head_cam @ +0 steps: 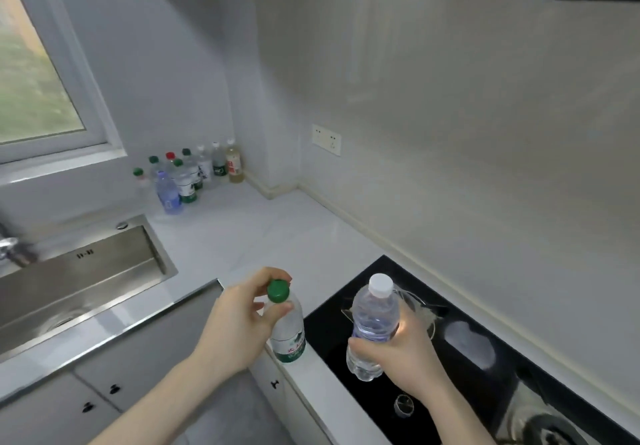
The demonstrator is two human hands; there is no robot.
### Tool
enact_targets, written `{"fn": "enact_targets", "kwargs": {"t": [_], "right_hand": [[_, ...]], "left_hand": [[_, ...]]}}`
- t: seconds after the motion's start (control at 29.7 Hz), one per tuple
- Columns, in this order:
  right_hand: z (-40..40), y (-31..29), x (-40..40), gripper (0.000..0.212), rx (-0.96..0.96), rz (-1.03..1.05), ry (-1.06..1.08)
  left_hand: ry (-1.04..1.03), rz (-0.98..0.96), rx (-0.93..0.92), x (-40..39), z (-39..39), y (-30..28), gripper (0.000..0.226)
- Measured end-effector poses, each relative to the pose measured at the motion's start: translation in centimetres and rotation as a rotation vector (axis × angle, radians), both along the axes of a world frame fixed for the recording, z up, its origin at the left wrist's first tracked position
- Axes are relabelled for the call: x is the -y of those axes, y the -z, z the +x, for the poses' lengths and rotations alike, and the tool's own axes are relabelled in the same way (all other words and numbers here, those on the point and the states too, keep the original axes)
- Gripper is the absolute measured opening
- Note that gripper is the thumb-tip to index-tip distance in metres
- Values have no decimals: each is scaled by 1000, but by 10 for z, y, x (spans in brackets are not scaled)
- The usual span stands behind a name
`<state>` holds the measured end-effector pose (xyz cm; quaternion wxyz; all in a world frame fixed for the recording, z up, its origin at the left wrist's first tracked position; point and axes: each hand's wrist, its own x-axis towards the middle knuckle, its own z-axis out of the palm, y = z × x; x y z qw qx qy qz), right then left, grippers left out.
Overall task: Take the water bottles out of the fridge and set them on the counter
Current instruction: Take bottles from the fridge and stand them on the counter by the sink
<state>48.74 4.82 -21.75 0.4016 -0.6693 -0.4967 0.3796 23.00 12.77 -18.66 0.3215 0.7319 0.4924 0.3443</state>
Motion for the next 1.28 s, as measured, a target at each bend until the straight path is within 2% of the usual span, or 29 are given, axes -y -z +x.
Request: {"fn": "enact_targets", "kwargs": {"t": [0.24,0.47,0.88,1.05,1.28], "right_hand": [[-44,2,-73,51,9,24,-171],[-104,6,-148,46,32,63,-244],[-220,15,-279,46,34,94,-180],[-247,14,-315,53,1,99,-139],[-264,17,-377,56,19,79,-120]], "left_hand": [[-191,-24,18,-26,-54,4,32],[-269,-6,32,-82,-111,6,32],[-209,12,-91,-222,-221,13,34],[-215,-13,-207,-270,-242,11,32],[-188,4,-265,-343,-258,13,32]]}}
